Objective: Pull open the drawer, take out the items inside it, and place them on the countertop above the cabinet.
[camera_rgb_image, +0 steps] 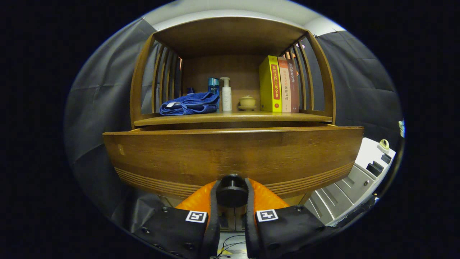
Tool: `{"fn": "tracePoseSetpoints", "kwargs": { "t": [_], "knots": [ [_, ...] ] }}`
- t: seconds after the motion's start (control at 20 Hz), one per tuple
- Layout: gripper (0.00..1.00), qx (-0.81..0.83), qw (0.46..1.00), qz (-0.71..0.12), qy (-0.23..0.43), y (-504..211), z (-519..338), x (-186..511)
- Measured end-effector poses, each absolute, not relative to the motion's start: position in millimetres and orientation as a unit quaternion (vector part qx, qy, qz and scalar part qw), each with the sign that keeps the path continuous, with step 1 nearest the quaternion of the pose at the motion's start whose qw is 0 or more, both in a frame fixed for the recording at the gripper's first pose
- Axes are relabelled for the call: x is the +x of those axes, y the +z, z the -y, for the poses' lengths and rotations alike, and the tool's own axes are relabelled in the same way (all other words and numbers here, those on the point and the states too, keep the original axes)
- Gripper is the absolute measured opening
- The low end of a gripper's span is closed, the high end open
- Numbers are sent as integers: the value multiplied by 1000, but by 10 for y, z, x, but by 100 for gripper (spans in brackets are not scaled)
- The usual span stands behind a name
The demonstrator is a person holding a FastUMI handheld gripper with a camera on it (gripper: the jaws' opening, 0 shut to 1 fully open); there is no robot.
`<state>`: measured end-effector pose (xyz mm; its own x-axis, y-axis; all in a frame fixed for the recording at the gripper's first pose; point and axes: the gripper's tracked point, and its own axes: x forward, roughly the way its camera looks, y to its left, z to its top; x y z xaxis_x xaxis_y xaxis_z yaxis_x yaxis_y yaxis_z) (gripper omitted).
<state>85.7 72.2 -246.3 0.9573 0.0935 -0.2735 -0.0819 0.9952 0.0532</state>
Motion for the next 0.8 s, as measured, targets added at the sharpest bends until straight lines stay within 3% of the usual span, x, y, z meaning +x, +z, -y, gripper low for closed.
{"fn": "tracePoseSetpoints", "kwargs": {
  "t": [0.8],
  "knots": [
    [37,9,990,-136,42,-2527,-738,449]
  ]
}}
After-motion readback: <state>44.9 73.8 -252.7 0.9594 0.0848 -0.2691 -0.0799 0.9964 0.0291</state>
